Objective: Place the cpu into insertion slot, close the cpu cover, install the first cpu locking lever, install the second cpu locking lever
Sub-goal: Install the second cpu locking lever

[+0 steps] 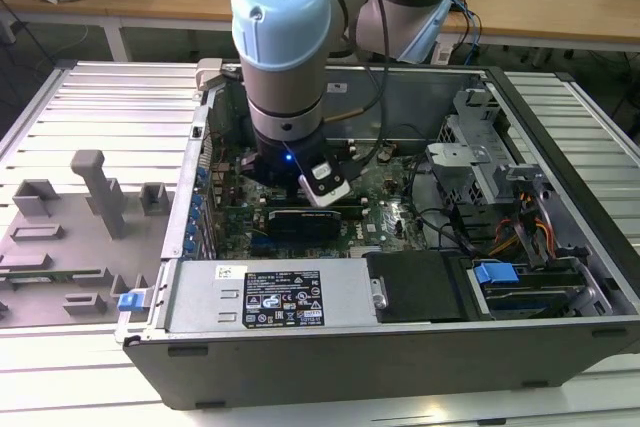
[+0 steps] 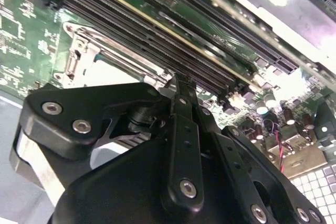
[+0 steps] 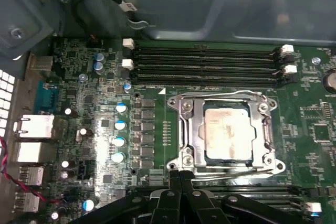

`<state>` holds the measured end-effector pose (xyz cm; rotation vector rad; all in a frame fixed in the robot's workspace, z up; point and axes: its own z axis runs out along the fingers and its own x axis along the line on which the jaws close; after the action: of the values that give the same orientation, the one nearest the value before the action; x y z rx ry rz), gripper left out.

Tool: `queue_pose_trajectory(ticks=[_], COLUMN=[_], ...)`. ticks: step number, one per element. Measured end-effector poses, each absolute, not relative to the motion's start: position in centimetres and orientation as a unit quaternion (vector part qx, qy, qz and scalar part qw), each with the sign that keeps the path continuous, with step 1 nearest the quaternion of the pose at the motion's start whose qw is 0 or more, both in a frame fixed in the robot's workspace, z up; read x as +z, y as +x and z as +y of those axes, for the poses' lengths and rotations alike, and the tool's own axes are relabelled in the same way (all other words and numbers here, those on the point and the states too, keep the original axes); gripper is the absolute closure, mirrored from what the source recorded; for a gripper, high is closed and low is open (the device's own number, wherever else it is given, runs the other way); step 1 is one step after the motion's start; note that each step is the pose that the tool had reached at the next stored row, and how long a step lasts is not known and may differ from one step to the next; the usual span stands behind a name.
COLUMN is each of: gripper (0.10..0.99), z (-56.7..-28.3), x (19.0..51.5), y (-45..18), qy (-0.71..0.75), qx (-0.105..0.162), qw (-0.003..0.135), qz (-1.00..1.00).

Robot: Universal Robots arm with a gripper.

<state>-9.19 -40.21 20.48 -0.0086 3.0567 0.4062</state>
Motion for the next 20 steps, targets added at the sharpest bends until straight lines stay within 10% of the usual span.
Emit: queue_pose_trajectory(ticks=[20], gripper=[0.980], z=[-40.0], x=[19.4], y=[-9.3], qy=[-0.002], qx=[0.151], qw=[0.028], qz=[0.988])
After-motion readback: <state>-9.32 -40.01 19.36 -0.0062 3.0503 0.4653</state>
